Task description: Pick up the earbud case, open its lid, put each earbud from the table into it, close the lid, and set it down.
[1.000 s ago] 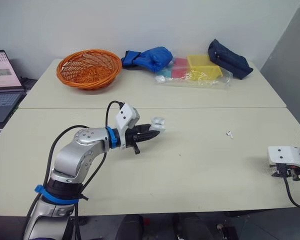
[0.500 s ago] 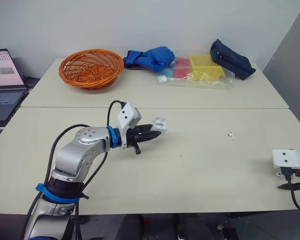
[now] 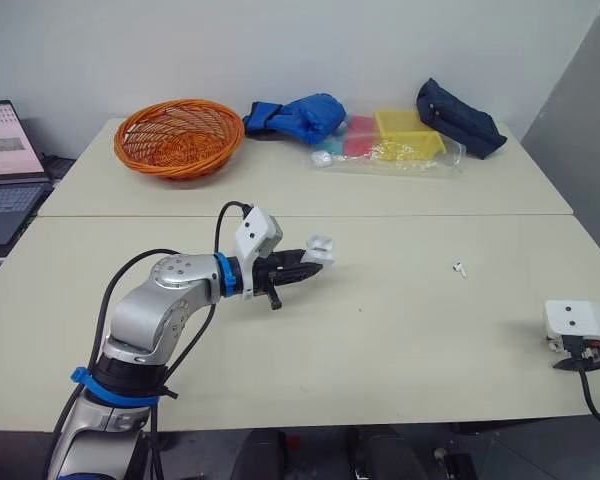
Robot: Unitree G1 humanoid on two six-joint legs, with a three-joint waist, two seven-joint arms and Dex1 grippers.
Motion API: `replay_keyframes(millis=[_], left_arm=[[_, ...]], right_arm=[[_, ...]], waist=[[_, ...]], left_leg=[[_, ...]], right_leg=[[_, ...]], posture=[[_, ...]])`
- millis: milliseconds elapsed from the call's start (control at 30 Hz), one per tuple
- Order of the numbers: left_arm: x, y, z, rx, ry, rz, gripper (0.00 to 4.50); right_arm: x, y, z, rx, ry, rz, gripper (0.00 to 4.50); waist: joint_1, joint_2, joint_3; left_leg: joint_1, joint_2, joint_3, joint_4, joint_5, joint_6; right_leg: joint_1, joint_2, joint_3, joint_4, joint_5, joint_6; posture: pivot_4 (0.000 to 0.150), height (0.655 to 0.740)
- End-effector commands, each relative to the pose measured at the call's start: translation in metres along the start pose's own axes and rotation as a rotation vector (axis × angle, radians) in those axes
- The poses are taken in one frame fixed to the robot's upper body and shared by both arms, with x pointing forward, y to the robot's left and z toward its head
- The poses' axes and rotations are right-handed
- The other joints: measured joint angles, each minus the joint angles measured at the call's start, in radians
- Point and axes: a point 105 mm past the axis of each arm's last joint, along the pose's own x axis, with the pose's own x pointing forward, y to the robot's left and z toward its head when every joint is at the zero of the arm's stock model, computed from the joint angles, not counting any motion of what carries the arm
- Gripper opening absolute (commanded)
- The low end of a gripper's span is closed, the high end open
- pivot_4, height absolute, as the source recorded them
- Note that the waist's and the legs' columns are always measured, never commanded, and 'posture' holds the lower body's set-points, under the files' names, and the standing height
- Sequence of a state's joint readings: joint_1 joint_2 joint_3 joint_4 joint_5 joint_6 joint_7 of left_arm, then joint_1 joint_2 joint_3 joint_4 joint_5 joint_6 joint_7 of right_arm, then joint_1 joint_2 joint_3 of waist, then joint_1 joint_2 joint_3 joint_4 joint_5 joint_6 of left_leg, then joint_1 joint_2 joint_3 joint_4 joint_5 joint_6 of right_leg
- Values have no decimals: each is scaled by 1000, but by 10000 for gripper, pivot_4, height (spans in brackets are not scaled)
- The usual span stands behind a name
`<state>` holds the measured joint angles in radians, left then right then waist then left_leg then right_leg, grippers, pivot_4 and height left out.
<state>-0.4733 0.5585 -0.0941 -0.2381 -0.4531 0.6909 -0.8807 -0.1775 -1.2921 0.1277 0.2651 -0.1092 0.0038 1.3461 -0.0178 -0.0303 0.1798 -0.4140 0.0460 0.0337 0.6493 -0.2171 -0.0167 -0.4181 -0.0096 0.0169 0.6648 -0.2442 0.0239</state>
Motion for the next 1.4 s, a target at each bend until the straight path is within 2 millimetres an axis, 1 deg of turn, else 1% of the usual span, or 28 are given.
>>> replay_keyframes(millis=[33,367,467,533,600,767,800,867,900,933,967,1000,1033,1067,1100,1133,1167,1200,1233,1300,1333,1367,1400], left_arm=[[-1,-4,10,34,-27,-8,7511],[-1,-4,11,36,-29,-8,7511],[-1,-4,11,36,-30,-10,7511],[-1,-4,11,32,-30,-13,7511],[-1,-6,10,33,-28,-22,7511],[-1,-7,12,32,-33,-25,7511],[-1,-7,11,33,-32,-24,7511],[-1,-7,11,33,-32,-23,7511],[-1,-7,12,34,-42,-24,7511],[-1,-7,13,35,-50,-24,7511],[-1,-7,15,33,-69,-24,7511],[0,-7,17,30,-82,-24,7511],[1,-6,20,28,-104,-21,7511],[4,-3,26,15,-156,-5,7511],[7,2,33,23,-214,22,7511],[9,5,38,28,-253,42,7511],[11,10,46,26,-307,69,7511],[13,14,53,22,-351,96,7511],[15,18,59,30,-383,114,7511],[17,21,64,44,-410,130,7511],[19,25,67,73,-429,163,7511],[23,26,74,109,-471,194,7511],[26,27,79,135,-501,216,7511]], right_arm=[[-5,-5,-3,3,15,-26,25103],[-3,-8,-3,2,13,-42,25103],[-2,-7,-3,4,11,-41,18770],[-2,-7,-2,3,6,-40,12031],[-1,-7,2,5,-8,-40,4373],[-1,-7,4,16,-24,-41,4040],[-2,-7,7,17,-37,-44,4040],[-6,-7,19,11,-84,-35,4040],[-13,-12,46,64,-196,-51,4040],[-19,-13,66,102,-276,-48,4040],[-28,-17,92,160,-390,-55,4040],[-35,-18,110,199,-460,-50,4040],[-46,-28,133,271,-582,-95,4040],[-67,-44,168,397,-796,-153,4040],[-91,-59,196,535,-988,-199,4040],[-106,-64,214,636,-1104,-193,4040],[-121,-69,227,728,-1216,-200,4040],[-134,-72,235,795,-1312,-221,4040],[-142,-75,241,844,-1384,-241,4040],[-149,-77,248,905,-1456,-263,4040],[-153,-77,255,937,-1500,-279,4040],[-157,-72,270,973,-1571,-267,4040],[-159,-68,280,1008,-1617,-251,4040]], waist=[[0,0,0],[0,0,0],[-1,0,0],[-2,0,0],[-4,0,0],[-8,0,0],[-9,0,0],[-9,0,0],[-12,0,0],[-15,0,0],[-19,0,0],[-20,1,0],[-21,1,0],[-25,-1,1],[-24,0,1],[-27,0,1],[-21,0,1],[-13,0,1],[0,0,1],[28,-2,0],[33,-2,0],[34,-2,0],[33,-1,0]], left_leg=[[0,0,0,0,0,0],[0,0,0,0,0,0],[0,0,0,1,0,0],[0,0,0,1,0,0],[0,0,0,2,0,0],[10,0,1,0,0,0],[12,0,1,0,0,0],[14,0,1,-1,0,0],[14,0,1,-1,0,0],[14,1,0,-2,0,0],[15,1,-1,-2,0,0],[16,1,-2,-3,0,0],[16,1,-3,-2,0,0],[16,1,-3,-3,0,0],[17,2,-4,-3,0,0],[16,2,-6,-1,0,-1],[16,2,-8,-2,4,-6],[14,1,-9,-2,6,-10],[13,1,-7,-3,7,-13],[11,2,-9,-3,7,-13],[11,2,-10,-4,7,-13],[11,1,-9,-4,7,-13],[10,1,-7,-4,7,-12]], right_leg=[[0,0,0,0,0,0],[0,0,0,0,0,0],[0,0,0,0,0,0],[0,0,1,0,0,0],[1,0,0,0,0,0],[11,0,1,-1,0,0],[12,0,1,-1,0,0],[13,0,1,-1,-1,-1],[13,0,1,0,0,-1],[13,0,1,0,0,-1],[13,1,2,0,0,-1],[13,1,3,1,0,-1],[12,2,3,1,1,-1],[12,2,3,2,1,-1],[12,3,3,2,2,-3],[12,4,3,2,4,-4],[10,4,4,4,5,-5],[7,4,3,9,4,-5],[6,3,2,12,3,-6],[6,3,-2,14,1,-10],[6,3,-4,13,0,-11],[6,3,-3,12,0,-12],[6,2,-3,12,0,-12]], posture=[[1500,7400],[1500,7400],[1500,7400],[1500,7400],[1500,7400],[1500,7400],[1500,7400],[1500,7400],[1500,7400],[1500,7400],[1500,7400],[1500,7400],[1500,7400],[1500,7400],[1500,7400],[1500,7400],[1500,7400],[1500,7400],[1500,7400],[1500,7400],[1500,7400],[1500,7400],[1500,7400]])
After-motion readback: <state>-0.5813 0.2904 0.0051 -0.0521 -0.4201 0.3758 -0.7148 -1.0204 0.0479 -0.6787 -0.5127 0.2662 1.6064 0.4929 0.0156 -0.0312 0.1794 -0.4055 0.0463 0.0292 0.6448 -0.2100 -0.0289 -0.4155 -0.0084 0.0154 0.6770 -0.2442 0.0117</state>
